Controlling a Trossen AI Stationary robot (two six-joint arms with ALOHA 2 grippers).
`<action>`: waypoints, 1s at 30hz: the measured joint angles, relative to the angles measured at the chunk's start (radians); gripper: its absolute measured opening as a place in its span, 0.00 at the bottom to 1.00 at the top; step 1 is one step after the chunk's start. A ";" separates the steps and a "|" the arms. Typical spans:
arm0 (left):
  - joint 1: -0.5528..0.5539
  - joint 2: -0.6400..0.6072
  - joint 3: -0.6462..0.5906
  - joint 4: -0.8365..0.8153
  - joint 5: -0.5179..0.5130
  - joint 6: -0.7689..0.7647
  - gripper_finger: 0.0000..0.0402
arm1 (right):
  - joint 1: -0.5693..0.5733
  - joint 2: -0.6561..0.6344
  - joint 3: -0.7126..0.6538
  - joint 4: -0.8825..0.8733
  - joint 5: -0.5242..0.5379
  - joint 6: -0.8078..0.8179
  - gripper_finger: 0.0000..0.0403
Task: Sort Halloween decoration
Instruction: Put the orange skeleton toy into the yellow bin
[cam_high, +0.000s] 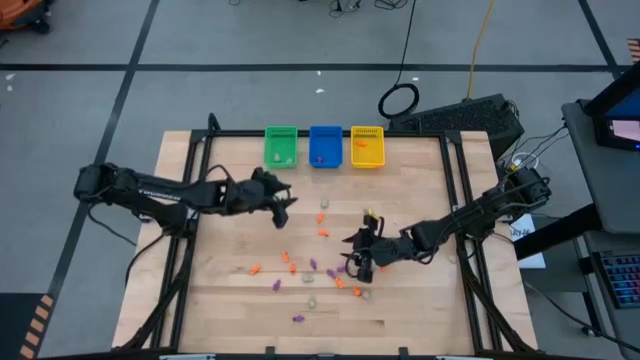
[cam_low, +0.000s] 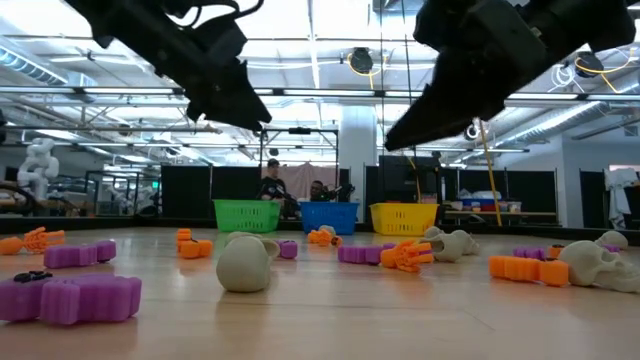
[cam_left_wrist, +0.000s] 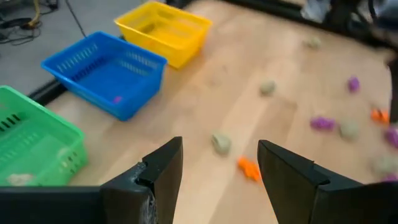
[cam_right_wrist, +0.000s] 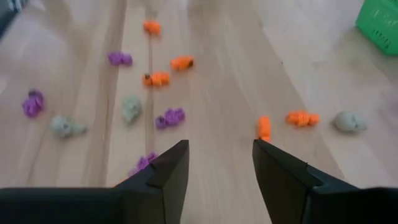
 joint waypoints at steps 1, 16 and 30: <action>-0.018 0.000 0.000 -0.014 -0.007 0.000 0.51 | -0.004 0.000 0.000 0.014 0.001 -0.008 0.42; -0.104 0.000 0.000 -0.071 0.008 0.002 0.51 | -0.063 0.101 0.000 0.143 0.077 -0.127 0.41; -0.104 0.000 0.000 -0.063 0.025 -0.062 0.51 | -0.144 0.169 0.054 0.127 0.018 0.011 0.41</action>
